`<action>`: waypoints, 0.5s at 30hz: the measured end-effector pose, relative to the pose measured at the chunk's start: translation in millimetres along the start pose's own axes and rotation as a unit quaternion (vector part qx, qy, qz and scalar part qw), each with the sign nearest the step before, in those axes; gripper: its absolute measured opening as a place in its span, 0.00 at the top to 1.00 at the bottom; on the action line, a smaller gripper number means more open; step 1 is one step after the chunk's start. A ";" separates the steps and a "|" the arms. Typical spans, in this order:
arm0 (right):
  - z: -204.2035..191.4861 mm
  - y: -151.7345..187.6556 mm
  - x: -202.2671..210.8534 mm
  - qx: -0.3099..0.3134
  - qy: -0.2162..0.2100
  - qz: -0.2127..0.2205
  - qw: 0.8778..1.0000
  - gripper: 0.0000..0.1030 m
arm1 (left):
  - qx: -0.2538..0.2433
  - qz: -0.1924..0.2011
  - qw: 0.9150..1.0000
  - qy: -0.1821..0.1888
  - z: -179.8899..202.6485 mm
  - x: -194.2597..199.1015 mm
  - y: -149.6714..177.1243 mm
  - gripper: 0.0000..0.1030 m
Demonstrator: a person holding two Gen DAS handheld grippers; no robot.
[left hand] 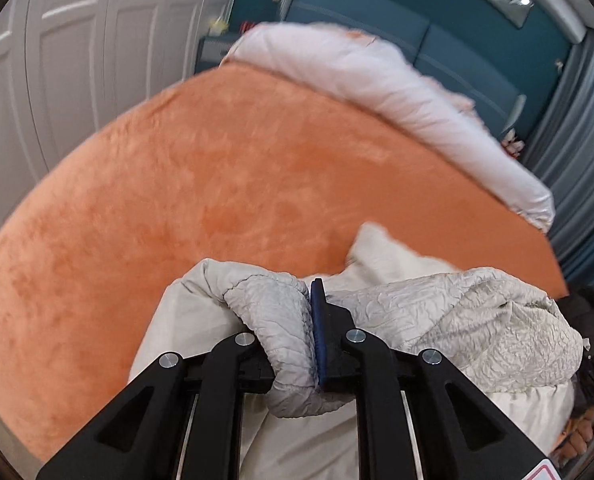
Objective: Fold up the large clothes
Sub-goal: 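Grasp the folded jacket edge with the left tool while the right tool grasps beside it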
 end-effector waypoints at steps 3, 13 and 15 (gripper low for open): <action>9.2 8.7 -28.0 -0.001 0.025 -0.010 1.000 0.85 | -0.012 -0.017 1.000 -0.020 -5.5 -34.6 9.4 0.86; 33.2 26.5 -86.7 -0.009 0.046 -0.020 0.999 0.84 | -0.014 0.000 1.000 -0.008 -16.0 -84.1 29.5 0.84; 32.9 28.5 -83.8 -0.013 0.041 -0.015 0.999 0.84 | 0.000 0.002 1.000 0.007 -19.4 -87.0 31.3 0.83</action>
Point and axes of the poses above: each gripper's, at about its wrist camera, not at the fingertips, and x roughly against the way its jaws point, z to its right, y to its underside, the point moved 8 cm from there along -x, roughly the way its jaws point, and after that the axes turned 2 degrees about -z, right-handed, at the moved point
